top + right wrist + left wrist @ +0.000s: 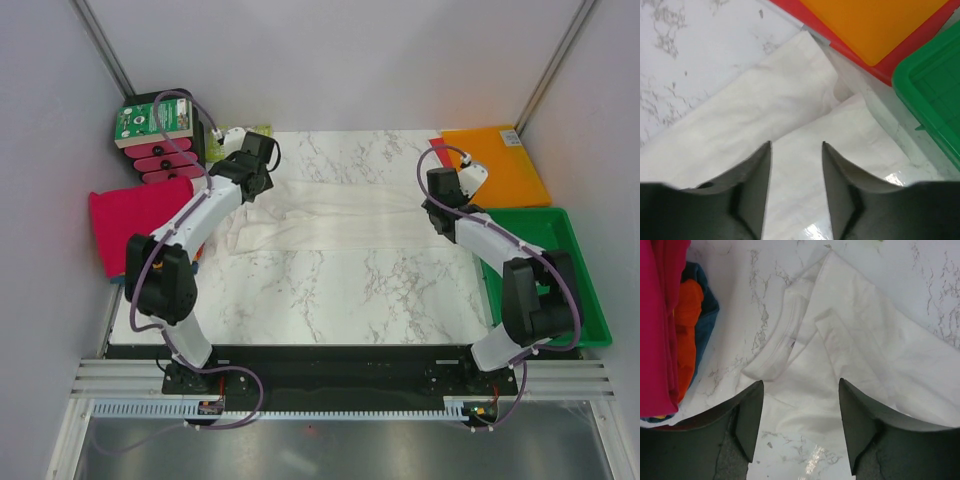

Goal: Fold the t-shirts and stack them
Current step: Fold the tshirt

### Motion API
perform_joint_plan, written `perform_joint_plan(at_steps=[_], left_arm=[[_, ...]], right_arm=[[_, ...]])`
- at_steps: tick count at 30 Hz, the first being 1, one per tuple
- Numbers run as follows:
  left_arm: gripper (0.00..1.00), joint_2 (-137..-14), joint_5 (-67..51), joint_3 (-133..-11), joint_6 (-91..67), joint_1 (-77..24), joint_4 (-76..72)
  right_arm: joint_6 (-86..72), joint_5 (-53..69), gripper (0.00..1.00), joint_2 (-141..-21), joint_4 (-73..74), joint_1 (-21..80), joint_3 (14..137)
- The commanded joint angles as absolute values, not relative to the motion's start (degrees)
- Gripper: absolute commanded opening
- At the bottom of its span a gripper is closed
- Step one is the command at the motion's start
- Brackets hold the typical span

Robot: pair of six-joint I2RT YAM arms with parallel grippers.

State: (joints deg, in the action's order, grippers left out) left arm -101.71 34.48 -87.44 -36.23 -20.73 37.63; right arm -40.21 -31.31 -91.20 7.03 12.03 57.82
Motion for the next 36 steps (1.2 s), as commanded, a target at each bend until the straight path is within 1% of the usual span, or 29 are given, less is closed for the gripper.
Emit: perform_joint_plan(at_steps=[1,2,3,5,8,19,25,30,36], left_arm=[[0.64,-96.68,33.93,-80.61,-39.81,-22.41,36.13],[0.56,-96.68,32.53,-79.73,-40.6,-23.28,36.12],[0.52,-96.85,31.82,-77.98,-41.04,-23.81,36.04],[0.41,-97.99,30.94,-76.91,-41.66,-25.56,35.77],[0.36,-100.1,29.89,-75.68,-42.62,-26.98,35.77],[0.35,-108.71,27.51,-75.58,-44.56,-27.6,35.42],[0.34,-111.53,29.53,-75.76,-48.42,-26.81,41.55],[0.35,-108.82,31.02,-72.08,-49.39,-25.14,45.43],[0.35,-101.26,33.13,-66.11,-48.96,-24.96,48.51]], right_arm=[[-40.96,-29.89,0.14,-90.17,5.72,12.83,52.48],[-40.96,-29.01,0.02,-90.78,5.36,12.75,51.95],[-41.04,-27.61,0.0,-92.18,5.27,12.83,52.03],[-41.04,-26.02,0.0,-94.3,5.36,12.83,53.16],[-41.57,-24.17,0.0,-97.38,6.06,12.92,54.58],[-42.19,-20.39,0.0,-103.71,6.24,13.8,56.25],[-42.54,-17.84,0.0,-104.42,7.38,14.41,55.37],[-43.77,-17.75,0.0,-101.17,9.58,15.55,52.04],[-45.0,-17.66,0.0,-94.84,10.55,17.05,45.8]])
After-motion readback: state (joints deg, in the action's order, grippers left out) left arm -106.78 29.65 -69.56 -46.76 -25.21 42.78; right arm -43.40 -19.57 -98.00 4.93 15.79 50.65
